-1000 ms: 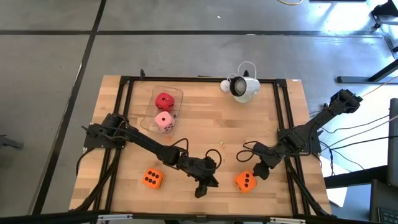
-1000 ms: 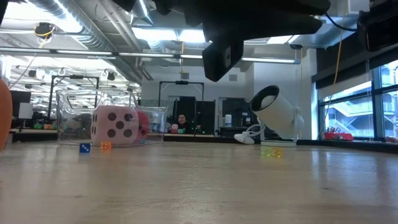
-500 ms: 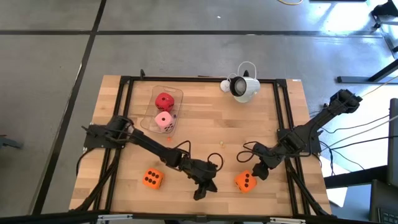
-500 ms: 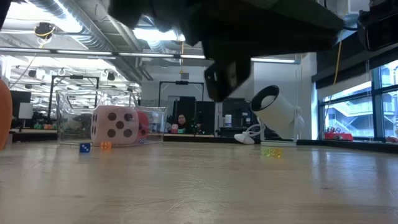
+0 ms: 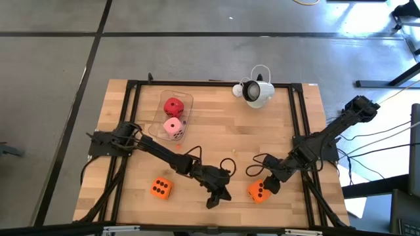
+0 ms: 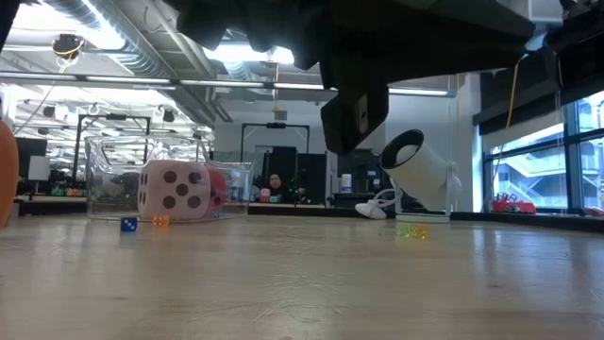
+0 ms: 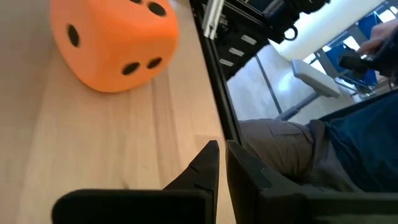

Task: Pick & Place Dice
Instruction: Put the large orange die into the transparent bin

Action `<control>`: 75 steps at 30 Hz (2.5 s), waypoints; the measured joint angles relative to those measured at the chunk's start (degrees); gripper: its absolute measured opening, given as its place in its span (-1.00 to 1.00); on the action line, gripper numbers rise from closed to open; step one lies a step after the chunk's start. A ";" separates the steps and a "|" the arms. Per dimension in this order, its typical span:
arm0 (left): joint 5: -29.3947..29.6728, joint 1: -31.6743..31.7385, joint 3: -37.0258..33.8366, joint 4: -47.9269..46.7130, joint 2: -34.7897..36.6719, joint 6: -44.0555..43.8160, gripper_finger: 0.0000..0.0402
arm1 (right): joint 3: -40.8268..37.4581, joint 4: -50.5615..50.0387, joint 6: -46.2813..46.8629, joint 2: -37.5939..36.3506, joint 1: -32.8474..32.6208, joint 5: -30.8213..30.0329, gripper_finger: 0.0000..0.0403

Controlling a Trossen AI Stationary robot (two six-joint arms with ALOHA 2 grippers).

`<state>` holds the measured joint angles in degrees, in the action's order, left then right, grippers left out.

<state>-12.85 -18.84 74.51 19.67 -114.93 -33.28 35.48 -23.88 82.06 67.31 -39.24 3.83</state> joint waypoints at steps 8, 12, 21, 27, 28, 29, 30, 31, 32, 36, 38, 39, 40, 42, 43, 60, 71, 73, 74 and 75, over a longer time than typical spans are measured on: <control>0.16 0.01 -0.02 0.03 0.01 -0.02 -0.90 | 0.03 5.43 -0.04 5.14 -1.57 0.03 0.20; 0.18 0.04 0.01 0.23 0.00 -0.02 -0.90 | 0.20 9.75 -0.59 7.62 -2.03 0.04 0.20; -0.79 0.03 0.01 0.26 -0.02 -0.27 -0.89 | 0.26 13.10 -4.45 10.47 -3.25 -3.02 -0.13; -2.07 0.37 0.01 0.27 0.02 0.53 -0.90 | 0.13 14.96 -6.49 10.67 -3.96 -7.48 -0.45; -2.05 0.59 0.01 0.19 0.13 0.84 -0.90 | 0.09 15.34 -6.73 10.71 -4.12 -7.98 -0.49; -1.91 0.82 0.01 0.27 0.18 0.88 -0.90 | 0.07 15.78 -7.13 10.73 -4.28 -8.44 -0.51; -1.76 0.99 0.04 0.33 0.20 0.88 -0.90 | 0.02 16.26 -7.54 10.75 -4.50 -8.81 -0.52; -1.74 1.06 0.05 0.32 0.25 0.86 -0.90 | 0.02 16.65 -7.57 10.79 -4.77 -9.12 -0.53; -1.74 1.06 0.05 0.13 0.41 0.88 -0.90 | -0.02 17.05 -7.56 10.82 -5.07 -9.62 -0.54; -1.76 1.01 0.03 -0.51 1.55 1.45 -0.89 | -0.07 17.92 -7.56 10.89 -6.47 -11.96 -0.55; -1.72 0.91 0.00 -0.53 2.68 2.54 -0.90 | -0.07 18.00 -7.46 10.89 -7.09 -12.63 -0.55; -1.01 0.69 0.03 -0.61 3.41 3.19 -0.90 | -0.07 18.16 -7.33 10.89 -7.36 -12.69 -0.55; 0.18 0.31 0.03 -1.25 4.40 4.03 -0.90 | -0.07 18.41 -7.28 10.89 -7.65 -12.92 -0.55; 3.46 -0.68 0.03 -2.82 6.32 6.26 -0.90 | -0.07 19.34 -7.26 10.89 -8.44 -14.13 -0.55; 5.72 -1.30 0.03 -4.29 7.35 7.45 -0.90 | -0.07 20.08 -7.27 10.85 -8.72 -14.74 -0.55; 35.67 -12.20 0.01 -11.67 15.30 22.54 -0.99 | 13.47 19.94 -33.28 10.45 -9.40 -29.47 -0.56; 52.94 -16.66 -3.16 -13.07 20.57 22.48 -1.00 | 15.95 17.67 -45.63 10.41 -9.42 -40.41 -0.59; 57.07 -18.30 -6.40 -10.14 22.96 22.62 -1.00 | 15.93 17.04 -46.81 10.41 -9.42 -42.88 -0.60; 58.75 -19.03 -8.57 -8.16 24.39 23.05 -0.99 | 15.93 17.04 -47.61 10.41 -9.40 -44.21 -0.60; 59.85 -19.59 -10.96 -4.86 25.78 23.58 -0.99 | 15.96 17.18 -48.48 10.41 -9.40 -45.55 -0.60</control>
<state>47.00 -38.43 63.56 14.81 -89.15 -9.70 51.44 -6.70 33.58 77.71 -48.64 -41.72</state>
